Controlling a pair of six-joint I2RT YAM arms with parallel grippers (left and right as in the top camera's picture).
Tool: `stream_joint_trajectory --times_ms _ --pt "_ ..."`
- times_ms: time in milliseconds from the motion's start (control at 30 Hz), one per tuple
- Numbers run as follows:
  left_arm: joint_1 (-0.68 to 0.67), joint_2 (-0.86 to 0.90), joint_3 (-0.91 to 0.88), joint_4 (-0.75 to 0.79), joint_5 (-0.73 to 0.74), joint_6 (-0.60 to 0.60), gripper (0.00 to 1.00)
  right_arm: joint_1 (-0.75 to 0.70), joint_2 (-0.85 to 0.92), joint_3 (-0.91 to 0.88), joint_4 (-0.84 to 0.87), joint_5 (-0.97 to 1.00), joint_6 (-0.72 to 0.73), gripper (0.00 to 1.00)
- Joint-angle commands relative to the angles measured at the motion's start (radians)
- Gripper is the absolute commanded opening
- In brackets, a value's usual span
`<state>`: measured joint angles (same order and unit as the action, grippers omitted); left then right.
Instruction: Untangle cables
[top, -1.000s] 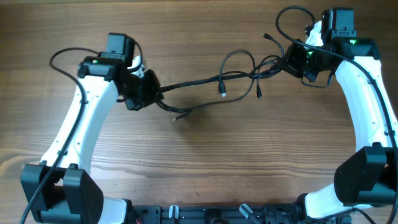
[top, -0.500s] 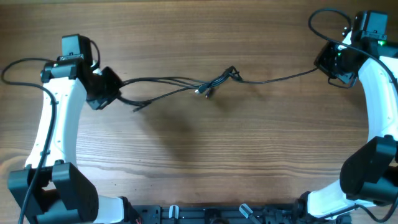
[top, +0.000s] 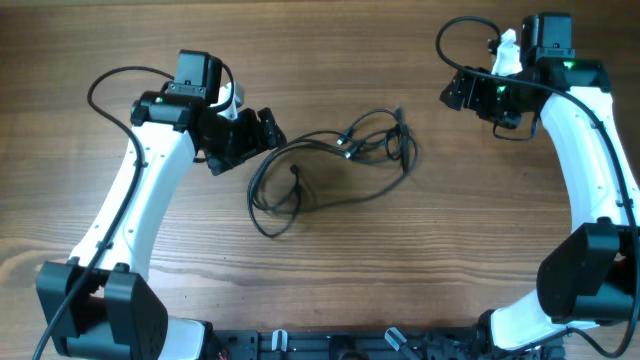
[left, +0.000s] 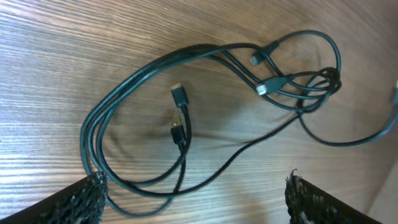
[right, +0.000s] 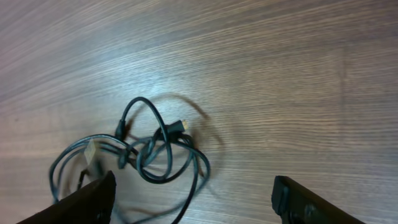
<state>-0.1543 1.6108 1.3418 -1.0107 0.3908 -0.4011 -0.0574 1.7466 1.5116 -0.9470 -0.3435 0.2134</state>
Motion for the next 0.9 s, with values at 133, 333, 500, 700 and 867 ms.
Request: stream_joint_trajectory --times_ms 133,333,500,700,867 --pt "-0.065 0.000 0.100 0.088 0.087 0.084 0.89 0.002 0.006 0.024 0.004 -0.050 -0.027 0.84" --pt "-0.236 0.127 0.100 0.230 0.087 0.056 0.86 0.002 0.008 0.024 0.008 -0.047 -0.027 0.85" --pt "-0.340 0.212 0.100 0.333 0.087 0.053 0.83 0.002 0.018 0.024 0.008 -0.047 -0.027 0.85" --pt "-0.385 0.219 0.098 0.436 0.011 0.048 0.70 0.002 0.018 0.024 0.015 -0.046 -0.027 0.85" --pt "-0.451 0.264 0.098 0.508 -0.068 -0.028 0.58 0.002 0.018 0.024 0.015 -0.039 -0.027 0.85"
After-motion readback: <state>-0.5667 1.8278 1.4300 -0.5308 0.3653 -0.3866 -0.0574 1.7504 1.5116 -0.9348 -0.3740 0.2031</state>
